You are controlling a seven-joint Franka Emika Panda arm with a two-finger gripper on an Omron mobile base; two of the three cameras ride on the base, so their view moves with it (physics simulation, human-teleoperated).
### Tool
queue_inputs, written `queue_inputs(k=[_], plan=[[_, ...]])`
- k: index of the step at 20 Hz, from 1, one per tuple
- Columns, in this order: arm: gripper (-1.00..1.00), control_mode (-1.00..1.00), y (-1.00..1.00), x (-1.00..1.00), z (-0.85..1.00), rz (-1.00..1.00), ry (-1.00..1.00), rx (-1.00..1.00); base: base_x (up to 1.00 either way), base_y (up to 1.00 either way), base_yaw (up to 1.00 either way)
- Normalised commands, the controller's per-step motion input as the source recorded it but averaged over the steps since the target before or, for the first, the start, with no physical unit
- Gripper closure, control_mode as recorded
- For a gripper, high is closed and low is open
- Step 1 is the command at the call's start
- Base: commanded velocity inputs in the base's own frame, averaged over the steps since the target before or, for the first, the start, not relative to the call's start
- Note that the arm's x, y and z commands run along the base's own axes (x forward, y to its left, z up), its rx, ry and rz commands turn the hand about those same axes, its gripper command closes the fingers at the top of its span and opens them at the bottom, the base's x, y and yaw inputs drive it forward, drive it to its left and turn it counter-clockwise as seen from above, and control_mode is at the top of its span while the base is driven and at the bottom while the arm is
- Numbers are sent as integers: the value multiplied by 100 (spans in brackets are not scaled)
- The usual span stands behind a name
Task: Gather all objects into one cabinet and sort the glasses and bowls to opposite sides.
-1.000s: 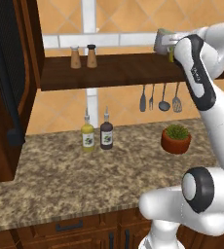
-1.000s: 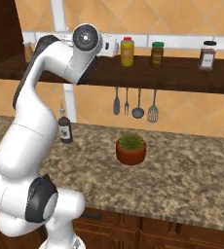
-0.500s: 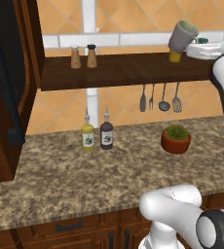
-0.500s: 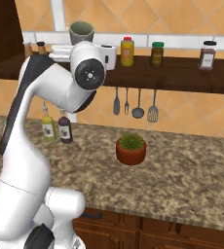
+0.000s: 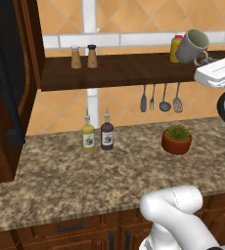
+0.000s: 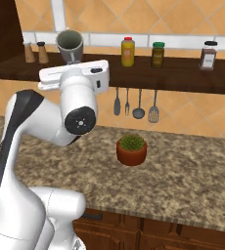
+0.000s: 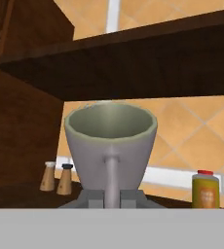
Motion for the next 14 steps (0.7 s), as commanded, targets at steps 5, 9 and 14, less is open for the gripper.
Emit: queue_inputs(k=[5, 9, 14], plan=[[100, -100, 0, -15, -10, -1, 29, -10, 0, 0, 0], [100, -100, 0, -3, -8, -1, 34, -11, 0, 0, 0], [100, -100, 0, 0, 0, 0, 0, 0, 0, 0, 0]])
